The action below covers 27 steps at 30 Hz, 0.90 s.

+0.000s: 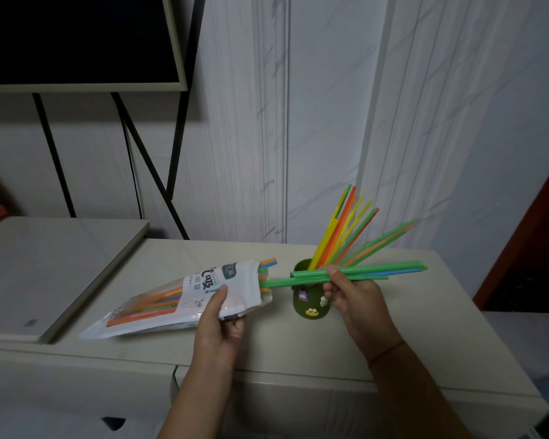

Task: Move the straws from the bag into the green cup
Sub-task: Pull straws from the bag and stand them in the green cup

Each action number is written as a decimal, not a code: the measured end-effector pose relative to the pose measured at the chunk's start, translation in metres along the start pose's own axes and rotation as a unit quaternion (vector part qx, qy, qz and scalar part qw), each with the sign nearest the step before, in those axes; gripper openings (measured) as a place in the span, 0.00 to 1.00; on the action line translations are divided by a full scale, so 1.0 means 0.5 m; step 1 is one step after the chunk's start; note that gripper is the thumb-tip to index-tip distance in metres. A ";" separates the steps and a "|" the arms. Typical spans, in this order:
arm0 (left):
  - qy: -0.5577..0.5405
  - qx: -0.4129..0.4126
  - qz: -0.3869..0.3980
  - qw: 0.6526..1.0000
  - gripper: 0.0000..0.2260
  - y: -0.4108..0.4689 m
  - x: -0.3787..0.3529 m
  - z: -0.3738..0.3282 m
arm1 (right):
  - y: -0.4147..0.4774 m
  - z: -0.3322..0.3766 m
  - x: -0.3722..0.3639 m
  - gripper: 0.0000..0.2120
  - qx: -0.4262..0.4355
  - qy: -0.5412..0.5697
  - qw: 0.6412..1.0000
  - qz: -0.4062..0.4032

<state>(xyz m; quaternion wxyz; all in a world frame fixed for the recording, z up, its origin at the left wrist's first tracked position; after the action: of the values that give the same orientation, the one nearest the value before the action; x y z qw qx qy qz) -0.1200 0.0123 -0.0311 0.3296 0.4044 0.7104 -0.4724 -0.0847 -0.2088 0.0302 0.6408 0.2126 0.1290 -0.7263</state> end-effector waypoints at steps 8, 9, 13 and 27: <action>0.003 -0.008 -0.004 1.000 0.13 0.010 0.014 -0.013 | 0.038 0.051 0.073 0.04 0.035 -0.021 0.998 -0.046; 0.003 -0.008 -0.003 1.000 0.13 0.011 0.014 -0.011 | 0.042 0.055 0.079 0.03 0.038 -0.025 0.998 -0.051; 0.000 -0.007 -0.003 1.000 0.13 0.011 0.013 -0.007 | 0.055 0.076 0.098 0.03 0.053 -0.045 0.996 -0.060; 0.006 -0.004 -0.006 1.000 0.22 0.007 0.008 -0.001 | 0.087 0.133 0.150 0.08 0.092 -0.107 0.986 -0.088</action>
<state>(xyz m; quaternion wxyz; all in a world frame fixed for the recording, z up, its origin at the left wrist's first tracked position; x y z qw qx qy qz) -0.1186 0.0148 -0.0359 0.3238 0.4014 0.7169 -0.4690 -0.0580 -0.3114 0.0567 0.5624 0.1797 0.0106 -0.8070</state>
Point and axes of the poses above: each hand's wrist, its own y-axis towards the middle knuckle, its own x-axis out of the back of the hand, z = x × y, the point moved 7 cm from there along y, towards the middle knuckle, and after that the axes turned 8 degrees about x, right-handed, at the moved point
